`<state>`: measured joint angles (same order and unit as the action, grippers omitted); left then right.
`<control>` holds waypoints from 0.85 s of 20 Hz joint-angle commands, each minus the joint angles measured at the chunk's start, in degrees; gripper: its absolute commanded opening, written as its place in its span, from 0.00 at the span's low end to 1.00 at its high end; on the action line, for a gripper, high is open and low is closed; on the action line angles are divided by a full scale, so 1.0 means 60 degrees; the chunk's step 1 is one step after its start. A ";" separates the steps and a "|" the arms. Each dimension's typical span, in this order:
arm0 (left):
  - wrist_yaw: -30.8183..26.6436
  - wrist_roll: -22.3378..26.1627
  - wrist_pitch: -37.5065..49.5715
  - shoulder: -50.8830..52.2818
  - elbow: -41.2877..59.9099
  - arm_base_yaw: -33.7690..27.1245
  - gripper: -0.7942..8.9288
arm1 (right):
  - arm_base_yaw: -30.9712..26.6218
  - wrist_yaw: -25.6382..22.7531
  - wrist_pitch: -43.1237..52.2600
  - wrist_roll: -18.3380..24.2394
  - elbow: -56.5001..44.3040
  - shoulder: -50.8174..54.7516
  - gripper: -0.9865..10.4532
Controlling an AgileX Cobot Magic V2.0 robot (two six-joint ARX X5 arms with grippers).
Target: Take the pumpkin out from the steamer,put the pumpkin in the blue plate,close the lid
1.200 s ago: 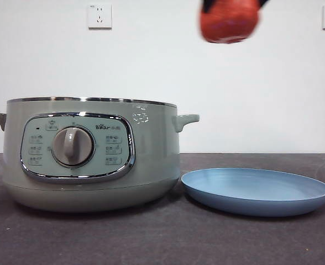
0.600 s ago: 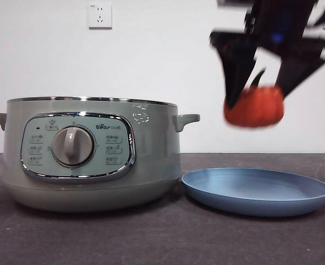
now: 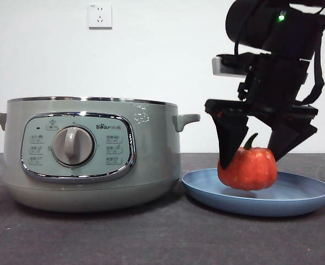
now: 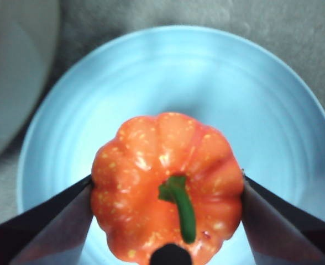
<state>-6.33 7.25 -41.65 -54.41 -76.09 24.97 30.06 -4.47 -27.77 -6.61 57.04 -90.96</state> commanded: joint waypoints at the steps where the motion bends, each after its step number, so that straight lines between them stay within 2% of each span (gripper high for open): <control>1: 0.0306 -0.0153 0.0423 0.0117 -0.0200 0.0025 0.07 | -0.0106 0.0022 -0.0044 0.0113 -0.0073 -0.0215 0.23; 4: 0.0393 -0.0219 0.0353 0.0117 -0.0200 0.0025 0.07 | -0.0138 0.0011 -0.0306 0.0113 -0.0073 -0.0273 0.43; 8: 0.0412 -0.0262 0.0211 0.0117 -0.0200 0.0025 0.07 | -0.0135 0.0011 -0.0423 0.0102 -0.0073 -0.0273 0.58; 13: 0.1024 -0.0288 0.0128 0.0117 -0.0200 0.0033 0.07 | -0.0135 0.0011 -0.0419 0.0000 -0.0069 -0.0175 0.59; 17: 0.1126 -0.0444 0.0149 0.0011 -0.0197 0.0036 0.07 | -0.0117 0.0022 -0.0419 -0.0222 -0.0069 0.0973 0.58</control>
<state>0.47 5.19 -43.40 -54.76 -76.09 24.99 29.23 -4.45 -30.50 -7.07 56.93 -85.73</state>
